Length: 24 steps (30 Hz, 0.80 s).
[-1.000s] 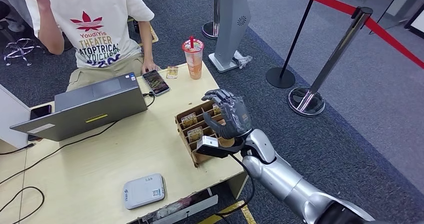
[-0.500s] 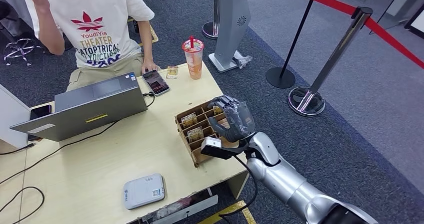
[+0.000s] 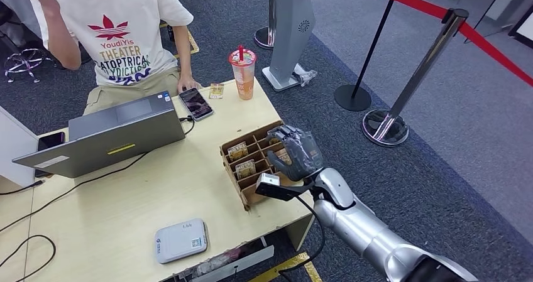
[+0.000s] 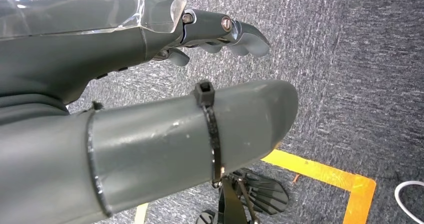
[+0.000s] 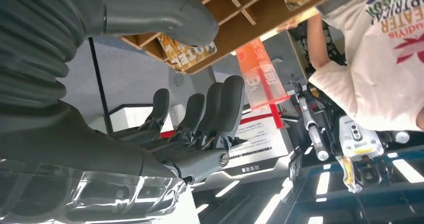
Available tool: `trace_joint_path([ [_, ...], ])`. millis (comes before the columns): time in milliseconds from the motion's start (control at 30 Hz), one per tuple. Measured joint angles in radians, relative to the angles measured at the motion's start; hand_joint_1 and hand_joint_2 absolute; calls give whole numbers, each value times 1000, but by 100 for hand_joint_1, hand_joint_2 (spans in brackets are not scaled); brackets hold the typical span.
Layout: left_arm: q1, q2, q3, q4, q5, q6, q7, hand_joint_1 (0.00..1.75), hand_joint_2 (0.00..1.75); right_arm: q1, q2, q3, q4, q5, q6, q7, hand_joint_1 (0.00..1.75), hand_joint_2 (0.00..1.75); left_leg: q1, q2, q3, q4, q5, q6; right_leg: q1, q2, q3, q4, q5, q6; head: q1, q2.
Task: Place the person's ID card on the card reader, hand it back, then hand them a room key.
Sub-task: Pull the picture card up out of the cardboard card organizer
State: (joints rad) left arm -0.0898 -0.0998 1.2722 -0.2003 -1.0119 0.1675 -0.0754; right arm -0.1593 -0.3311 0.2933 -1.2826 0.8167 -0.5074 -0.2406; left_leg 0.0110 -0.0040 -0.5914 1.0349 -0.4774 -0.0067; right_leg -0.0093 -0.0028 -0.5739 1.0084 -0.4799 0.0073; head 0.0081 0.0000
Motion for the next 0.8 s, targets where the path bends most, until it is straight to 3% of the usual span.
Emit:
trace_joint_path([
  [233,2,2,3,0,6,0,1,0,0,6,-20,1,-19,75,68,49,73,175,0,0,0,0,0,0,0,0,0,0,0,0,0,0],
  [467,5,3,5,0,4,-8,-2,0,0,36,-90,1,-92,97,154,83,64,175,0,0,0,0,0,0,0,0,0,0,0,0,0,0],
  [600,5,3,5,0,1,-10,-2,0,0,46,-120,1,-124,101,190,92,88,175,0,0,0,0,0,1,0,0,0,0,0,0,0,0],
  [800,4,3,5,0,-1,-12,-3,0,0,46,-134,2,-155,116,221,106,90,175,0,0,0,0,0,1,0,0,0,0,0,0,0,0],
])
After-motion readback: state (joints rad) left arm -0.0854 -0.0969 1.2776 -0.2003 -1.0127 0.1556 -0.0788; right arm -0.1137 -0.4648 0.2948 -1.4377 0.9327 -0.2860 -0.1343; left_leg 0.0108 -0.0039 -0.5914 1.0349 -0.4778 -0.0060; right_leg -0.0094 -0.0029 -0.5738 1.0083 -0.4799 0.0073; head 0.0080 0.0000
